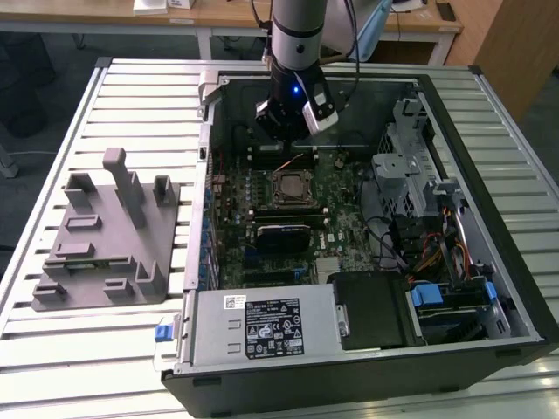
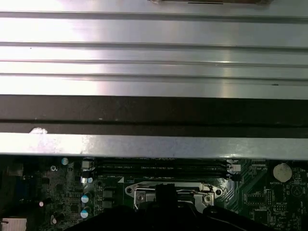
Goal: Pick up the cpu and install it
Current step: 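Install the first cpu locking lever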
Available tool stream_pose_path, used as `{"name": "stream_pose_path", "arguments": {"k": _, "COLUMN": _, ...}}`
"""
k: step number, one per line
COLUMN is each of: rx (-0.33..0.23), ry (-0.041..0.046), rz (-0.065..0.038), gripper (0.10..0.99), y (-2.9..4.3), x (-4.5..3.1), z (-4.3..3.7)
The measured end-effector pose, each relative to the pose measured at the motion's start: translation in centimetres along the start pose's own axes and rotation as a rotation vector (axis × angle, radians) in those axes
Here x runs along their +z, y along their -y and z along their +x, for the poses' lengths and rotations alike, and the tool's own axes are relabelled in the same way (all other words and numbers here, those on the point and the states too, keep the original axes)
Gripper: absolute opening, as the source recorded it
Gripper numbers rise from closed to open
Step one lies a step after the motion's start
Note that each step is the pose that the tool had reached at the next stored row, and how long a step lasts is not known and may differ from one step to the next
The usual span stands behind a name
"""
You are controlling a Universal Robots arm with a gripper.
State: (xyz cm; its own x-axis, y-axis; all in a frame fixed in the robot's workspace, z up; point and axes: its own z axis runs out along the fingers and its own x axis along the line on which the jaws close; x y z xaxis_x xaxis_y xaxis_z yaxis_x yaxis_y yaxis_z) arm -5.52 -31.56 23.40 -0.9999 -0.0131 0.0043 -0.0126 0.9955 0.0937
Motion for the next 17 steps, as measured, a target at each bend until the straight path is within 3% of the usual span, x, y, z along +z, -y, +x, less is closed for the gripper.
{"name": "stream_pose_path", "arguments": {"k": 3, "rx": -0.025, "ry": -0.0007, "rz": 0.000, "gripper": 0.106, "y": 0.02, "x": 0.18, "z": -0.05}}
{"name": "stream_pose_path", "arguments": {"k": 12, "rx": -0.029, "ry": -0.0011, "rz": 0.001, "gripper": 0.106, "y": -0.13, "x": 0.72, "z": -0.43}}
{"name": "stream_pose_path", "arguments": {"k": 17, "rx": -0.030, "ry": -0.0013, "rz": 0.008, "gripper": 0.106, "y": -0.28, "x": 0.84, "z": -0.63}}
